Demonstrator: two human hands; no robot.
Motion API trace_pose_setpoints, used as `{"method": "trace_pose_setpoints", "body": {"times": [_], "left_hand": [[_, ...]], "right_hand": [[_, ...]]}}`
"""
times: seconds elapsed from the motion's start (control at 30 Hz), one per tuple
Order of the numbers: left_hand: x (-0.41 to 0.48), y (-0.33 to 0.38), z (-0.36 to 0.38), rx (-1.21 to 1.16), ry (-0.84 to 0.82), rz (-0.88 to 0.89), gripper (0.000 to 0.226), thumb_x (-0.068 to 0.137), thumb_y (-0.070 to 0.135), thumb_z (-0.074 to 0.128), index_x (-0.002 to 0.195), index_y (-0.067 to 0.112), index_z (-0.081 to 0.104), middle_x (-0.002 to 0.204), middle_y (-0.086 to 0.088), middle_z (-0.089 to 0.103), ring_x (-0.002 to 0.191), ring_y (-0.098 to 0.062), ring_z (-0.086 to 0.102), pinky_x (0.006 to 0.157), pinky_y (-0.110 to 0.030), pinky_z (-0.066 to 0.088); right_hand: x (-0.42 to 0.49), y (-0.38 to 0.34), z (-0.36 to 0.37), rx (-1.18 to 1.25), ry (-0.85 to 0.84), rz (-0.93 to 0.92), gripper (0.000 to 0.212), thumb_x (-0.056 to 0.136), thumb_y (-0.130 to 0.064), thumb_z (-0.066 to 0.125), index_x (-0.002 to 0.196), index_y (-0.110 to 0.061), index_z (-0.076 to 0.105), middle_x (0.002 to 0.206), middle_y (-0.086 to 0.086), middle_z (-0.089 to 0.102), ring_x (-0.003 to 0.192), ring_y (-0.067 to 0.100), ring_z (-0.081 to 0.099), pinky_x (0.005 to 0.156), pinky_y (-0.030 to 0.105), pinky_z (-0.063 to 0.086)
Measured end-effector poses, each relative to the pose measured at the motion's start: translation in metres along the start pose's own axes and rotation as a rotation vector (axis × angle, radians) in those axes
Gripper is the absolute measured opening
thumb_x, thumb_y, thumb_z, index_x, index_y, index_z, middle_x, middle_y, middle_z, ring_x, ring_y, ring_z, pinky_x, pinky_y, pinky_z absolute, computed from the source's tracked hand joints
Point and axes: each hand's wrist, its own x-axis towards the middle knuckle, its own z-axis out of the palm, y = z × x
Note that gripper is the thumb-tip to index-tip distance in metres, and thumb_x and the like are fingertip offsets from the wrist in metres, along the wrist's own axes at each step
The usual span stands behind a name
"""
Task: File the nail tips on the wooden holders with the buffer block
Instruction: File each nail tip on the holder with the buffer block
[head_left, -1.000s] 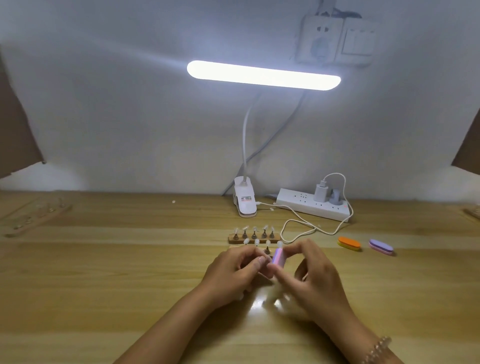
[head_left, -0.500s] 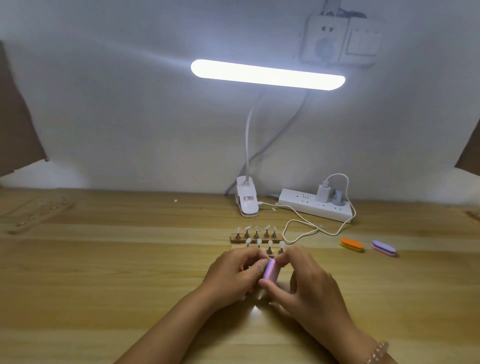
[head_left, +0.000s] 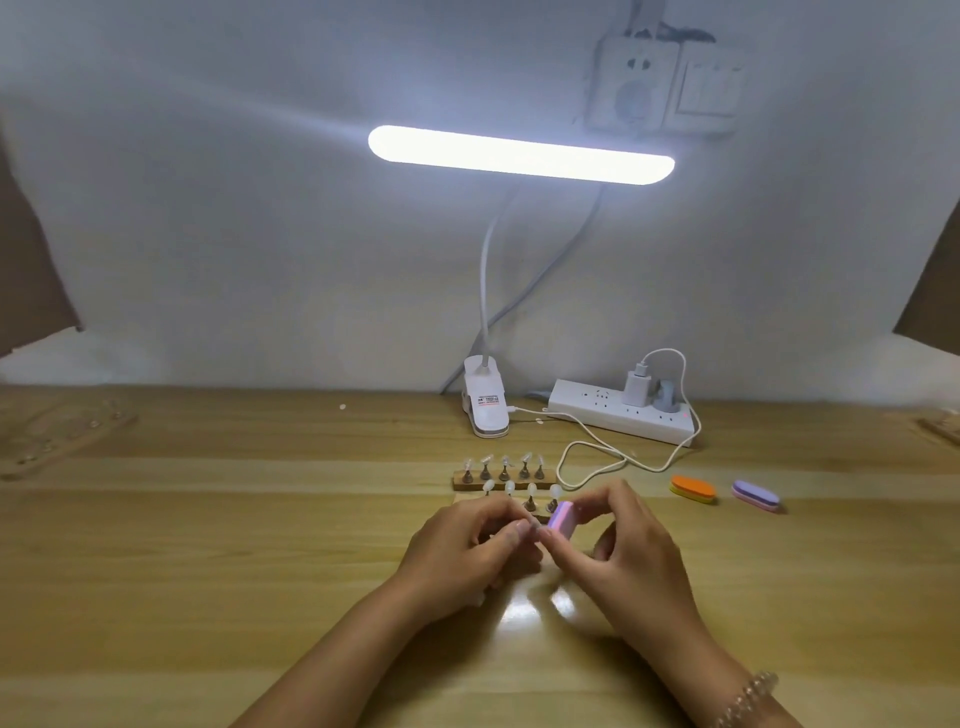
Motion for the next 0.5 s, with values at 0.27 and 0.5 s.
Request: {"method": "trace_pose_setpoints", "body": {"times": [0.27,0.5], "left_hand": [[-0.0005,-0.0013,-0.0008,0.061,-0.017,0.022,0.017,0.088,0.047,0.051,0.090,0.043,0.068,0.082,0.015,0.071,0.071,-0.016,0.069,0.064,-0.050,0.058],[-0.0001,-0.0002,-0.0010,0.054,-0.004,0.013,0.016,0.090,0.041,0.052,0.090,0.040,0.068,0.077,0.015,0.068,0.068,-0.016,0.066,0.063,-0.049,0.057]], "right_hand": [[0.0002,0.0018,0.0025,-0.041,-0.050,-0.023,0.036,0.074,-0.053,0.074,0.088,-0.029,0.052,0.091,-0.017,0.056,0.063,0.003,0.052,0.060,0.025,0.046],[-0.0018,-0.0005,0.0031,-0.039,-0.104,-0.065,0.037,0.073,-0.058,0.069,0.090,-0.030,0.052,0.092,-0.018,0.056,0.063,0.011,0.055,0.059,0.028,0.047]]}}
